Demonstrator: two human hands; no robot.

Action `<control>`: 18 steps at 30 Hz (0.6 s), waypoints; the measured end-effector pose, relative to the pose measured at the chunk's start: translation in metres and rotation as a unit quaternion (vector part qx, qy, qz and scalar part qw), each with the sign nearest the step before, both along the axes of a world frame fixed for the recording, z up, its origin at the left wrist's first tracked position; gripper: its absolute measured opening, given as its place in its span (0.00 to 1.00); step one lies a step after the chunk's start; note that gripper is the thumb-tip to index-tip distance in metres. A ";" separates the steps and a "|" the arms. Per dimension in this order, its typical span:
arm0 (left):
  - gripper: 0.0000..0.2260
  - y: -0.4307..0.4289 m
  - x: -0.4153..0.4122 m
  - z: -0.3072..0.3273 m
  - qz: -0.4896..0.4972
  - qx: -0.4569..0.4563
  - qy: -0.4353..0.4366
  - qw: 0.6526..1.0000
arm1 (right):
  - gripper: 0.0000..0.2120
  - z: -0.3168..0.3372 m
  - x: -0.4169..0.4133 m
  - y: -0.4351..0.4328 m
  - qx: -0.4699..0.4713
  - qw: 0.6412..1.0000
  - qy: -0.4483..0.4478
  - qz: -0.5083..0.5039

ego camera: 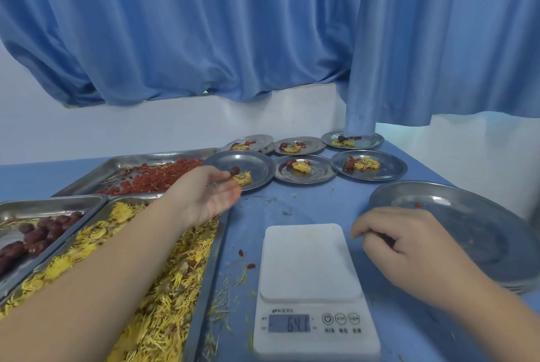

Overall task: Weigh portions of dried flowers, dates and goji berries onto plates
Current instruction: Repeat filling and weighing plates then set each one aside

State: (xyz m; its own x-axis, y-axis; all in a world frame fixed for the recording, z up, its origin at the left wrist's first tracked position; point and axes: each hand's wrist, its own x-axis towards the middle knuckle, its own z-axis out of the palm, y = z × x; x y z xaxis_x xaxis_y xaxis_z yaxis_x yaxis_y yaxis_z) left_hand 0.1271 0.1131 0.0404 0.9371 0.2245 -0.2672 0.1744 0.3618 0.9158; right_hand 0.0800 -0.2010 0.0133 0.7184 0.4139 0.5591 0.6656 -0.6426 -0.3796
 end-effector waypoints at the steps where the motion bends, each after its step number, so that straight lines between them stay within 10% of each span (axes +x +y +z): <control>1: 0.06 -0.010 -0.008 -0.001 -0.014 0.021 0.002 1.000 | 0.12 0.001 -0.001 -0.002 -0.008 1.000 0.012 0.003; 11: 0.09 -0.073 -0.088 -0.019 -0.131 0.035 -0.051 0.989 | 0.04 -0.006 -0.004 -0.062 -0.157 0.971 0.116 -0.140; 18: 0.08 -0.062 -0.100 -0.027 -0.055 0.039 -0.065 0.996 | 0.17 -0.007 -0.008 -0.058 -0.241 0.938 0.130 -0.214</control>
